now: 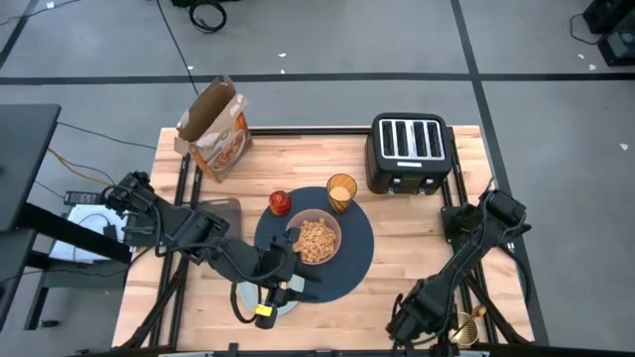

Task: Arrange a breakfast setting
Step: Put the gold spoon on the right of the orange bowl on the blue placemat

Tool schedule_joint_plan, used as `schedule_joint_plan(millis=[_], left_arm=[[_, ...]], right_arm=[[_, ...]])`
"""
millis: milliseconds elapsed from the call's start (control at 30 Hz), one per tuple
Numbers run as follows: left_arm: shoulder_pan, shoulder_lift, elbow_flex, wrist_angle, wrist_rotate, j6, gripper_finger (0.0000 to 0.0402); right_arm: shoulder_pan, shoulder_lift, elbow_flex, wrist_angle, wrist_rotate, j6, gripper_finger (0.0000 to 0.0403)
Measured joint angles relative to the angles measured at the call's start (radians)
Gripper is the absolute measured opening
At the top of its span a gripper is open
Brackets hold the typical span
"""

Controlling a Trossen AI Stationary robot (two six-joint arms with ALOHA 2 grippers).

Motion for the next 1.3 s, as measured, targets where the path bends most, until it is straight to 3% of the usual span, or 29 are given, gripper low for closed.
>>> schedule_joint_plan(millis=[267,400,733,1300], left_arm=[[0.017,0.008,0.0,0.017,-0.077,-0.024,0.0151],[0.039,0.019,0.0,0.031,-0.078,-0.045,0.0151],[0.065,0.057,0.0,0.093,-0.086,-0.1,0.0151],[0.047,0.11,0.0,0.148,-0.094,-0.204,0.0151]], right_arm=[[0.034,0.039,-0.001,-0.27,-0.03,-0.239,0.0319],[0.024,0.015,0.0,-0.412,0.031,-0.348,0.0318],[0.026,0.045,-0.001,-0.432,0.136,-0.537,0.0318],[0.046,0.045,-0.094,-0.432,0.106,-0.66,0.0312]])
